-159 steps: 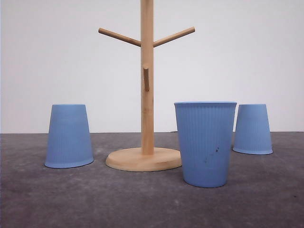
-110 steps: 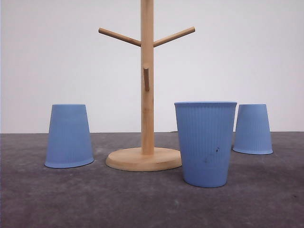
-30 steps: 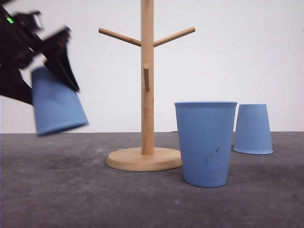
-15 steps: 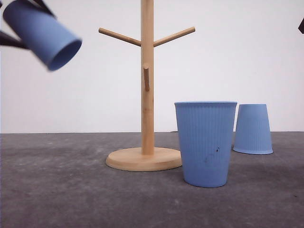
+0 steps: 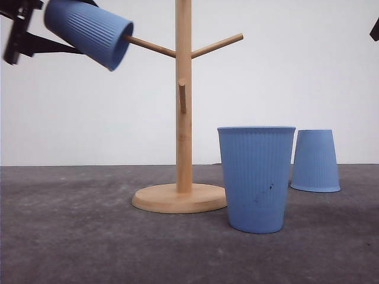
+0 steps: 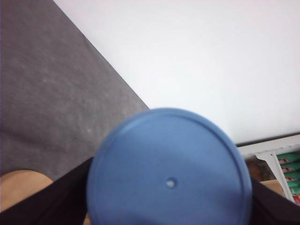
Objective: Place three cups
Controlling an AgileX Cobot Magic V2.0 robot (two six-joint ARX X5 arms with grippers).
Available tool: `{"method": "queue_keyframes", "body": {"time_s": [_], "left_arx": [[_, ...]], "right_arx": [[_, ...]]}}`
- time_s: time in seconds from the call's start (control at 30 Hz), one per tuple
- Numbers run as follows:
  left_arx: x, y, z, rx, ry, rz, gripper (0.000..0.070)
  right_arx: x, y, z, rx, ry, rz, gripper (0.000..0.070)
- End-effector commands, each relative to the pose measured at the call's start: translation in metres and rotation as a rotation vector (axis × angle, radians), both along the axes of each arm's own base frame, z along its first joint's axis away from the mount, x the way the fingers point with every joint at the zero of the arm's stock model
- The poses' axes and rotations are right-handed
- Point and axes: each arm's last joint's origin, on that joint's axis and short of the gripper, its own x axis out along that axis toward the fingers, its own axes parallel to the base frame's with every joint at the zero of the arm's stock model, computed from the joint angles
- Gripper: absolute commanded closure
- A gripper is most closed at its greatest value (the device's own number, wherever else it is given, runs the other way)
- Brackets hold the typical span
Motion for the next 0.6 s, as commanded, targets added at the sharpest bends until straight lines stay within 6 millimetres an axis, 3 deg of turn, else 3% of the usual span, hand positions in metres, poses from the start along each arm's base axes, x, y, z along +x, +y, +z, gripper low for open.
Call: {"method": "queue_keyframes", "body": {"time_s": [0.0,0.57], "left_arx": [[0.005,-0.006,-0.002,-0.024,0.017,-0.016,0.0277],[0.023,-0.051,-0.031,-0.003,0.055,-0.048,0.0276]], "right_arx": [[0.000,0.001,0.004,0.002,-0.019,0.005,0.0288],[-0.001,0.000,0.005,0.006,-0.032,0.005,0.0288]]}}
